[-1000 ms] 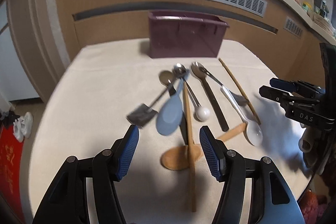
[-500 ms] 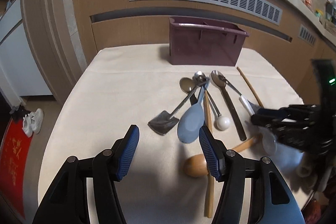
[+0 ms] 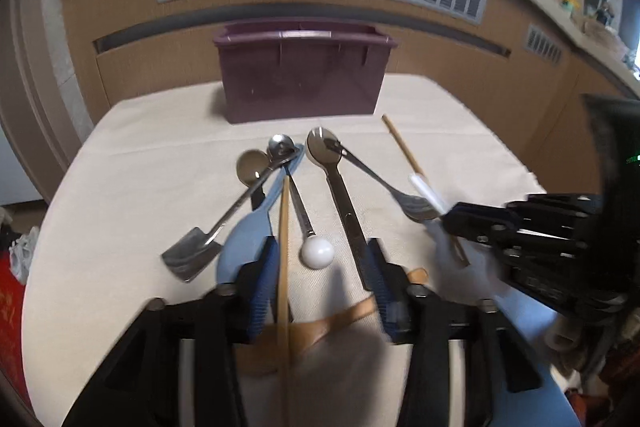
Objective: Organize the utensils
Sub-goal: 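Grasp the white-ball-handled spoon with the left tool while the right tool grasps the white plastic spoon, then carry both spoons into the maroon caddy and open both tools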
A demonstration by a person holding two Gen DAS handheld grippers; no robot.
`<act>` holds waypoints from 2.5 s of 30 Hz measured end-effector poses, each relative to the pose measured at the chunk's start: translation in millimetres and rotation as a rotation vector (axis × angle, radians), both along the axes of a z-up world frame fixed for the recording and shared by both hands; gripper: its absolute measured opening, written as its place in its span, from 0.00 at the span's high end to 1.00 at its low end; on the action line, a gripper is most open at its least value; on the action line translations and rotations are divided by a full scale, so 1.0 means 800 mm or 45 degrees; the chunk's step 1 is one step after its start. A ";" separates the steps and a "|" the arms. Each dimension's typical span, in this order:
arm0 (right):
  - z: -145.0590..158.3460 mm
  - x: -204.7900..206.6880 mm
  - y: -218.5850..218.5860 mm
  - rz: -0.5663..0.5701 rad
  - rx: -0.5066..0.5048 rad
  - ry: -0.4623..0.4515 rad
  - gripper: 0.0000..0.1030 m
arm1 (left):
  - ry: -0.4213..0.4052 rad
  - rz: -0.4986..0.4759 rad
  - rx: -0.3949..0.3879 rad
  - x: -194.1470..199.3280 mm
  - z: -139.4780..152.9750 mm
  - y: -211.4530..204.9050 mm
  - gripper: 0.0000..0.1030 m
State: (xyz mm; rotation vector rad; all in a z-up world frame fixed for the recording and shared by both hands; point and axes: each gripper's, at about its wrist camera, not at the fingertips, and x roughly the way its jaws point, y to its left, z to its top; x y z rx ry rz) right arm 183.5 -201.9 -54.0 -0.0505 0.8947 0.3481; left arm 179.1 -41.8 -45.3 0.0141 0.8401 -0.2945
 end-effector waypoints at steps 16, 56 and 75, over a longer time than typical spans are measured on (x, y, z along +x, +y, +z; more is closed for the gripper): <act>0.012 -0.013 -0.025 -0.024 0.150 -0.068 0.92 | -0.083 0.038 0.006 0.006 0.015 -0.004 0.78; 0.194 0.194 -0.001 -0.072 0.385 -0.720 0.92 | -0.422 -0.010 -0.441 0.192 0.255 0.073 0.78; 0.117 0.196 -0.012 -0.134 0.174 -0.592 0.80 | -0.269 0.056 -0.391 0.234 0.155 0.068 0.52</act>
